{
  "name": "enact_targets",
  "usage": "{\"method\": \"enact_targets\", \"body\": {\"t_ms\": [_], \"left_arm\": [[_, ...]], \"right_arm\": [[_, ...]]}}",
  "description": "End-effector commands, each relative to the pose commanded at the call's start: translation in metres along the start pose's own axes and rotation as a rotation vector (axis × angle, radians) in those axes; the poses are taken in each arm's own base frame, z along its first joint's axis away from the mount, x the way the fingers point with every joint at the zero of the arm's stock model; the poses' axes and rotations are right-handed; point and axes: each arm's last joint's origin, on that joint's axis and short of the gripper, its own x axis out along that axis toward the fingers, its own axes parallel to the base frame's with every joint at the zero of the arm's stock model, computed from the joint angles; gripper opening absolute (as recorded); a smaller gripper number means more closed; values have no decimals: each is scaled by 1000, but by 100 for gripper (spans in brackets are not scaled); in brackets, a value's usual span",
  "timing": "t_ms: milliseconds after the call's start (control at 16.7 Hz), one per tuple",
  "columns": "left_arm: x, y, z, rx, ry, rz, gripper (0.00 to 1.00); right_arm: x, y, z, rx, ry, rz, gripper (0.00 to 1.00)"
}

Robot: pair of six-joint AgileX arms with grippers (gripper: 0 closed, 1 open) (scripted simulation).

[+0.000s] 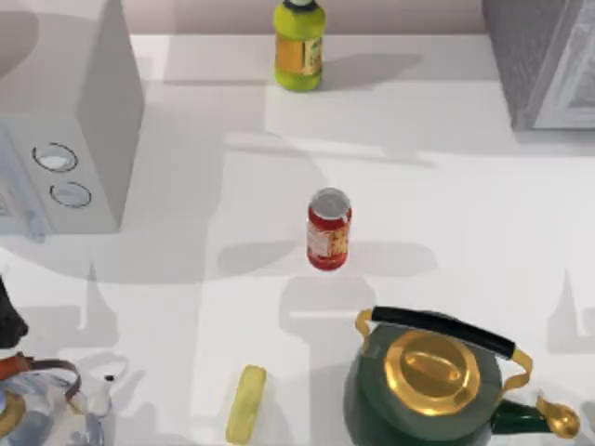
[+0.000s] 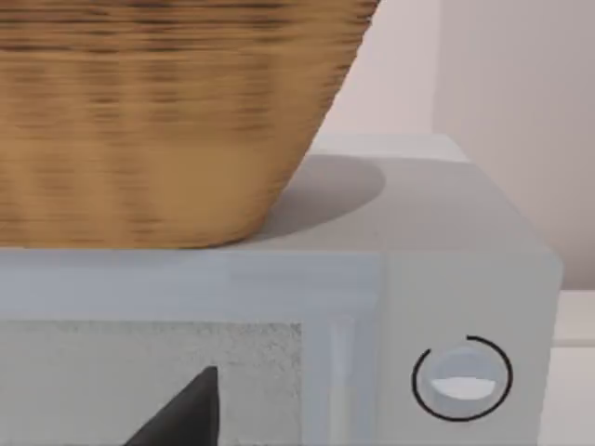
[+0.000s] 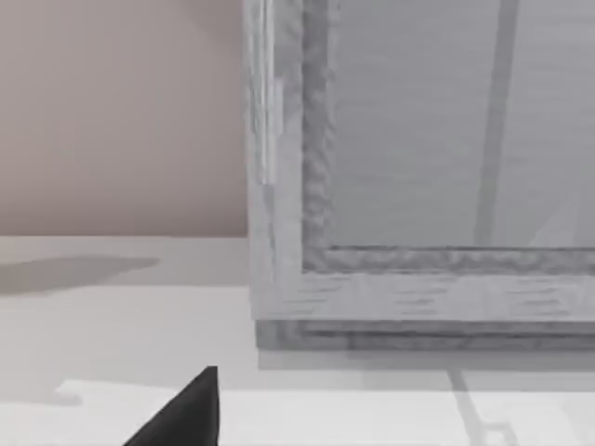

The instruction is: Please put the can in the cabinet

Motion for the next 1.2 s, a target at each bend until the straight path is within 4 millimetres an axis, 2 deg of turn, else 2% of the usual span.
{"method": "enact_targets", "body": {"t_ms": [180, 300, 540, 720, 840, 960, 1080, 1200], "left_arm": [[0, 0, 0, 0, 0, 0, 100], [0, 0, 0, 0, 0, 0, 100], [0, 0, 0, 0, 0, 0, 100], [0, 0, 0, 0, 0, 0, 100], [0, 0, 0, 0, 0, 0, 100], [0, 0, 0, 0, 0, 0, 100], [0, 0, 0, 0, 0, 0, 100], [0, 0, 0, 0, 0, 0, 100]], "right_arm": [[0, 1, 2, 3, 5, 3, 100], [1, 3, 9, 21, 31, 14, 100], [14, 16, 40, 91, 147, 50, 100], [39, 37, 66, 142, 284, 72, 100], [63, 60, 78, 162, 385, 79, 100], [90, 90, 84, 166, 483, 81, 100], [115, 127, 81, 157, 570, 75, 100], [136, 168, 70, 137, 641, 64, 100]]}}
